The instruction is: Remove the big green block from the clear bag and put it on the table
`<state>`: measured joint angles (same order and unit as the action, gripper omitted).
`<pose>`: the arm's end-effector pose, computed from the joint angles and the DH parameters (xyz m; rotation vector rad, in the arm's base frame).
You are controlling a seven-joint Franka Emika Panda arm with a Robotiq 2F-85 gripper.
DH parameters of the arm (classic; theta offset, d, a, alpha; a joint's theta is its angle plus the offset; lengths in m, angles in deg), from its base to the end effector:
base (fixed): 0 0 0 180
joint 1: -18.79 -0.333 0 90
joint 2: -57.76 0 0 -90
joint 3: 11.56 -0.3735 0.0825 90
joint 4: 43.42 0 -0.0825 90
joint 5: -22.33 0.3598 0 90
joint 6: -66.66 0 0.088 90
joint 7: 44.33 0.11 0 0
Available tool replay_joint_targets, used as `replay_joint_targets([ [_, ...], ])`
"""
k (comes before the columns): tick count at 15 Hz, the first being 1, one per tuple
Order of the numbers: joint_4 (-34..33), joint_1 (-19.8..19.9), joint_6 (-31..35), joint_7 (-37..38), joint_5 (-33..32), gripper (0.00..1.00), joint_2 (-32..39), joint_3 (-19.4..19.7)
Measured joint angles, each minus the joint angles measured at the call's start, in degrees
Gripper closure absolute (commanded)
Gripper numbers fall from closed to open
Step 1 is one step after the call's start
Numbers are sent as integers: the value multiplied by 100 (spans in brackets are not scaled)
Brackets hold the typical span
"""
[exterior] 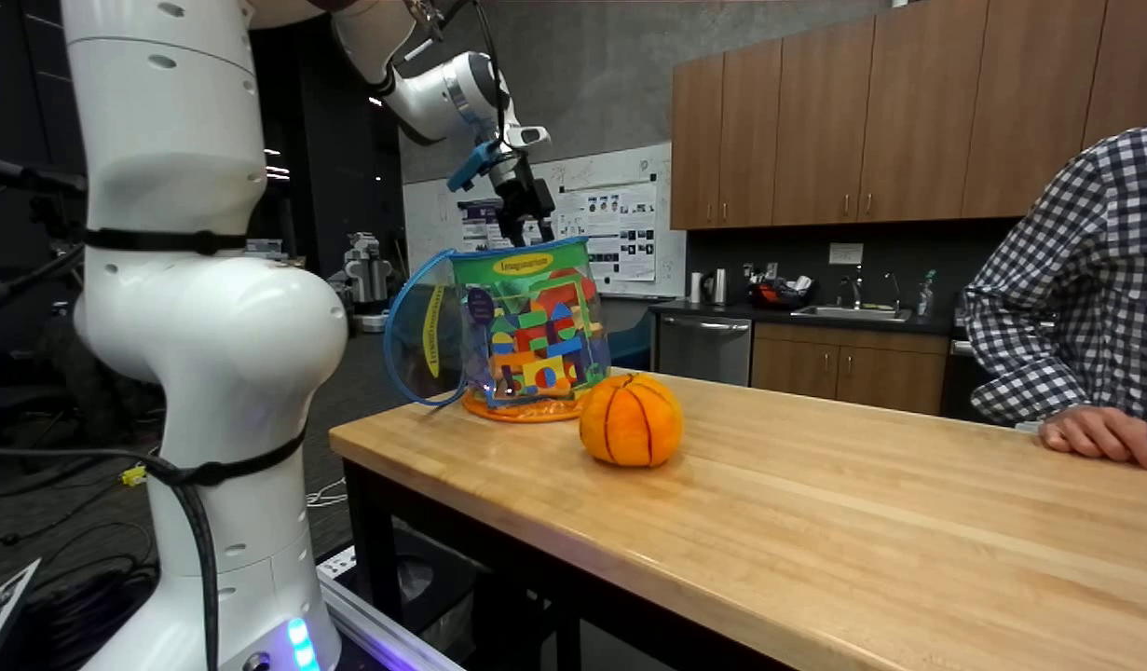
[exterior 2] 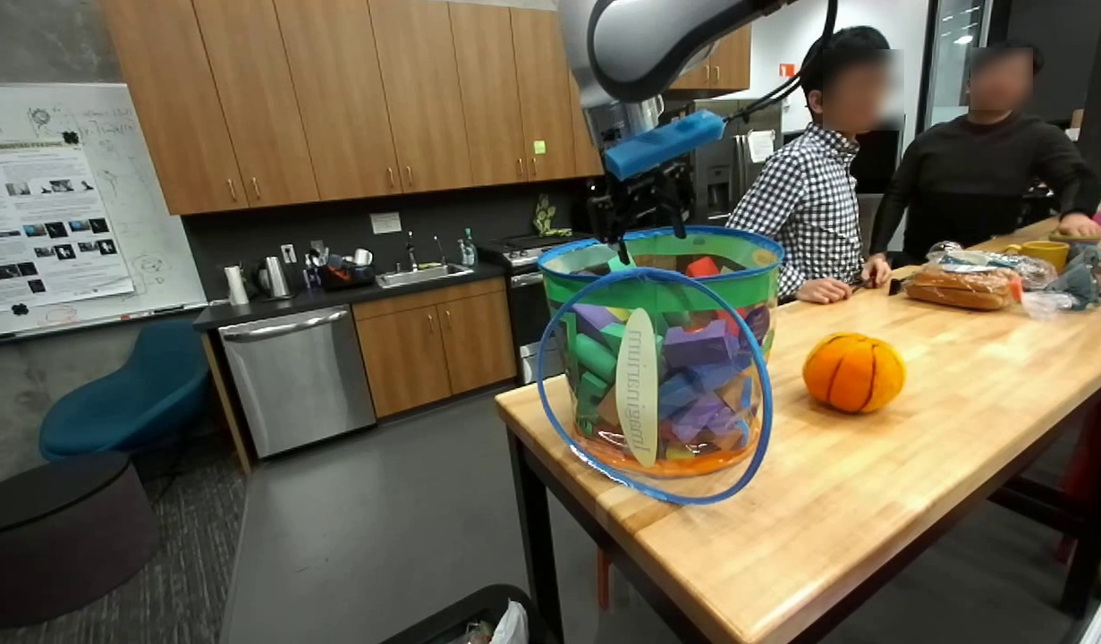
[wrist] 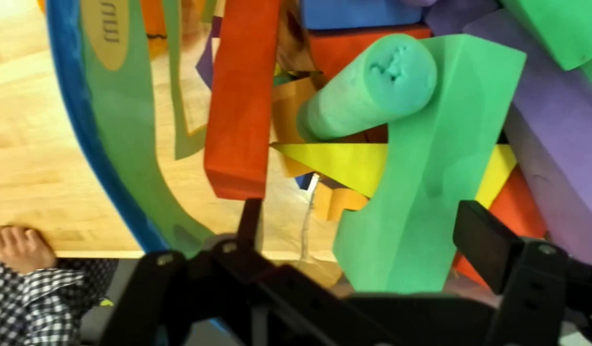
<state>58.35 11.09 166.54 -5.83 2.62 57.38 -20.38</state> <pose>0.5220 0.1223 0.6099 2.7867 -0.4490 0.1901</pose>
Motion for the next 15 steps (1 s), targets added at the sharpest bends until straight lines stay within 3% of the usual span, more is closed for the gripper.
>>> replay_joint_targets([
  [5, 16, -27, -225, 609, -344, 0, 11, -37],
  [15, -352, -205, -301, 701, -828, 0, 42, -221],
])
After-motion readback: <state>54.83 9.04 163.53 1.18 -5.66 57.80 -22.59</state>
